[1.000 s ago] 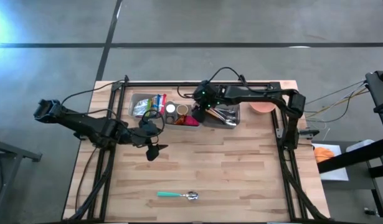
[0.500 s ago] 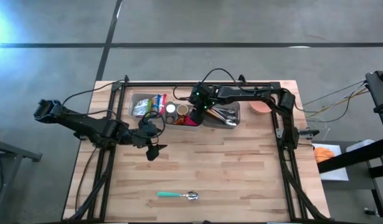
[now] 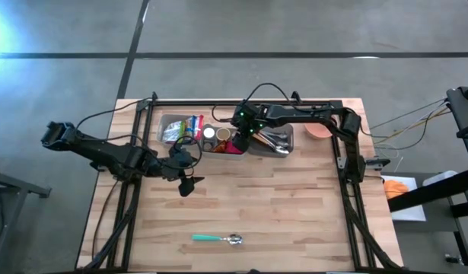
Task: Pick & Place Food Item
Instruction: Put the brown seasoning bottle into the right gray bin
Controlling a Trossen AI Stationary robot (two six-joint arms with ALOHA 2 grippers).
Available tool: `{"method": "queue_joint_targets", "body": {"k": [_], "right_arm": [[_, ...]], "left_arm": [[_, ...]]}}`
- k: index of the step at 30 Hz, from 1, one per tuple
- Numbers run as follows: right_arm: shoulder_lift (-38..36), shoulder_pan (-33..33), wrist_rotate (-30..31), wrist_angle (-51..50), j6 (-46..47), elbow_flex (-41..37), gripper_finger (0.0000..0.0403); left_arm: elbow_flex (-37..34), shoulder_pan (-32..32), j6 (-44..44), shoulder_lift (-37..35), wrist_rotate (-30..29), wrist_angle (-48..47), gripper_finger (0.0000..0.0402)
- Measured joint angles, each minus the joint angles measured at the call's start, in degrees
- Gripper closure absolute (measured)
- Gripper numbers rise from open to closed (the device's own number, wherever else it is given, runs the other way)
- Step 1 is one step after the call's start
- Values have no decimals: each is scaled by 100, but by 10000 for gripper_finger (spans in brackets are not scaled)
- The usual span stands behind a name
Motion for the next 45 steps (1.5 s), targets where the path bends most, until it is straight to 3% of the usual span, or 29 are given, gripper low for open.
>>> {"method": "queue_joint_targets", "body": {"k": [16, 28, 45], "right_arm": [[-11, -2, -11, -185, -150, 2, 219], [1, -2, -38, -201, -320, 111, 146], [7, 13, -21, -288, -368, 160, 142]], "left_arm": [[0, 0, -2, 0, 0, 0, 32], [2, 0, -2, 0, 1, 0, 32], [2, 0, -24, 0, 2, 0, 32]]}}
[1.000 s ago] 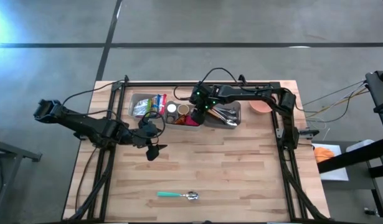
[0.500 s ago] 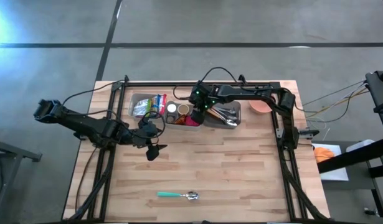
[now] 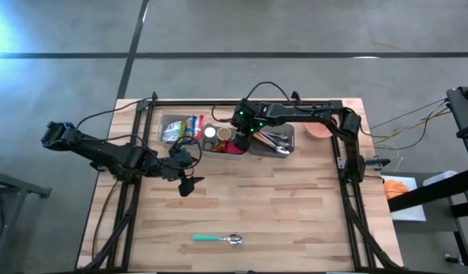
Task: Pick & Place Food Item
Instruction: Put the brown seasoning bottle into the right gray bin, then put the blue spoon into the black bin
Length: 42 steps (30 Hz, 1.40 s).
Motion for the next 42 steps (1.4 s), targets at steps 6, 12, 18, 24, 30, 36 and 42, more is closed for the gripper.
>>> {"method": "queue_joint_targets", "body": {"k": [6, 12, 18, 24, 30, 36, 42], "right_arm": [[0, 0, -16, -2, 1, 0, 142], [0, 4, -14, -5, 1, 4, 141], [-17, 13, 34, -273, 3, 223, 141], [-101, 21, 37, -680, -24, 500, 141], [-122, 24, 38, -1139, -41, 748, 141], [-310, 77, 48, -1394, -69, 776, 141], [-729, 299, 49, -1826, -225, 776, 141]], "left_arm": [[0, 0, -11, 0, 0, -1, 32], [0, 0, -10, 0, 0, -1, 32], [-59, 0, -22, 2, 0, -10, 32], [-59, -2, -109, 2, 2, -4, 32], [-59, 0, -112, 2, 2, -4, 32], [-59, -1, -358, 2, 3, 9, 32], [-61, -9, -401, 2, 401, 327, 32]]}}
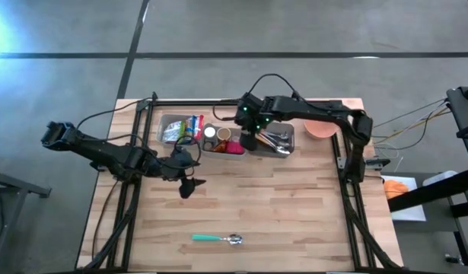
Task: Pick & Place Food Item
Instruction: Put the blue spoon into the black bin
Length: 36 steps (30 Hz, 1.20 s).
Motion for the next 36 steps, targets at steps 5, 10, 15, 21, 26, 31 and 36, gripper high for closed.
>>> {"method": "queue_joint_targets", "body": {"k": [5, 10, 15, 21, 26, 31, 36], "right_arm": [[-243, 569, -2, -180, 57, 0, 141], [-291, 1390, 45, -301, 61, 0, 141], [-268, 2281, 716, -148, 208, 0, 141], [-173, 3201, 1220, 488, 636, -1, 142], [-29, 3742, 1480, 1041, 1058, -4, 142], [347, 4068, 1657, 1490, 1525, -4, 142], [881, 4327, 1663, 1906, 1801, -7, 143]], "left_arm": [[-2, -7, 263, 4, 219, 87, 32], [-3, -7, 281, 4, 218, 38, 32], [-3, -7, 284, 4, 216, -16, 32], [-3, -7, 284, 4, 207, -47, 32], [-3, 4, 299, 2, 206, -259, 32], [-3, 4, 235, 2, 205, -452, 32], [-3, 4, -51, 2, 237, -715, 32]]}}
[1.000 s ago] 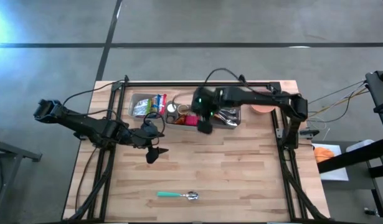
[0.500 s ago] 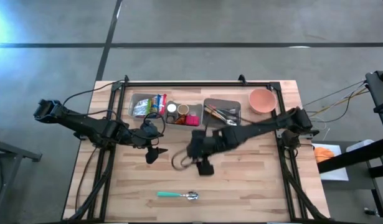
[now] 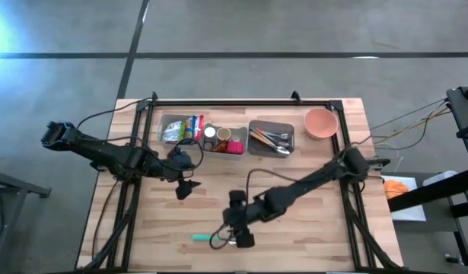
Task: Pick & Place Food Item
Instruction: Put the blue spoon into the black bin
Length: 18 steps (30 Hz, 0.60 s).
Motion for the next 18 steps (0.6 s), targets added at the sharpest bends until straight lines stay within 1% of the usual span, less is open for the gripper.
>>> {"method": "queue_joint_targets", "body": {"k": [3, 7, 13, 18], "right_arm": [[255, 122, 17, 257, 144, -2, 152], [454, 244, 124, 536, 316, -4, 185], [652, 423, -206, 1204, 325, -1, 229], [742, 500, -210, 1379, 337, 0, 236]], "left_arm": [[0, 0, -82, 0, 48, -134, 32], [0, 0, -103, -4, 75, -225, 32], [0, -2, -103, -4, 75, -220, 32], [0, -2, -105, -4, 75, -215, 32]]}}
